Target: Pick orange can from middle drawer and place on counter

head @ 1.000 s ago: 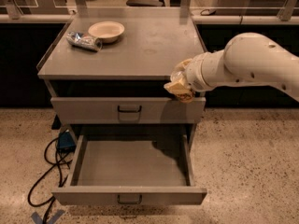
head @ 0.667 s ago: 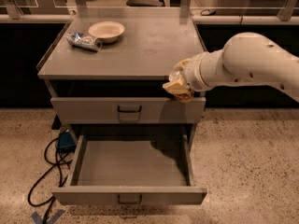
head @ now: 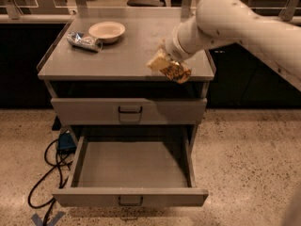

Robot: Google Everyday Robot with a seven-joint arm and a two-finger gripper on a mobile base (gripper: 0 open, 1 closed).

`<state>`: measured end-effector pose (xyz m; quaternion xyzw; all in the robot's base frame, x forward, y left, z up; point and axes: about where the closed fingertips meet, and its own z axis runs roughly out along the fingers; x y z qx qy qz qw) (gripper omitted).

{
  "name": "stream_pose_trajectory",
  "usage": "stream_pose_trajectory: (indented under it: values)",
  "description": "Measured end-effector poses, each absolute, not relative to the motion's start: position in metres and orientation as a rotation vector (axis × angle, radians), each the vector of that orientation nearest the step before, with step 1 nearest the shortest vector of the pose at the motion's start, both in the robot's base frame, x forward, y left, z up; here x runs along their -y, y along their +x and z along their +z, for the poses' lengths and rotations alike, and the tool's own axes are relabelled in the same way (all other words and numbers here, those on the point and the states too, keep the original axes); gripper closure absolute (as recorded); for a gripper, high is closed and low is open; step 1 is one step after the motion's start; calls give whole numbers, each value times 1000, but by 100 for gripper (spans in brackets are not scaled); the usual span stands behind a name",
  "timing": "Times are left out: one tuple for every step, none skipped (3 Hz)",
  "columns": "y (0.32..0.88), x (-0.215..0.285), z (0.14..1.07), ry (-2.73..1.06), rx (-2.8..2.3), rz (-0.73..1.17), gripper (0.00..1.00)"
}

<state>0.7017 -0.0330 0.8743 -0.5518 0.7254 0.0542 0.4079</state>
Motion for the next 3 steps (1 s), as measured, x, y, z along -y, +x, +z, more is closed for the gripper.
stream_pose_trajectory:
  values:
    - [706,12,902,-1443,-1792,152,100]
    - [706,12,902,-1443,-1792,152,100]
    - [731,16,886,-1394,-1780,159,100]
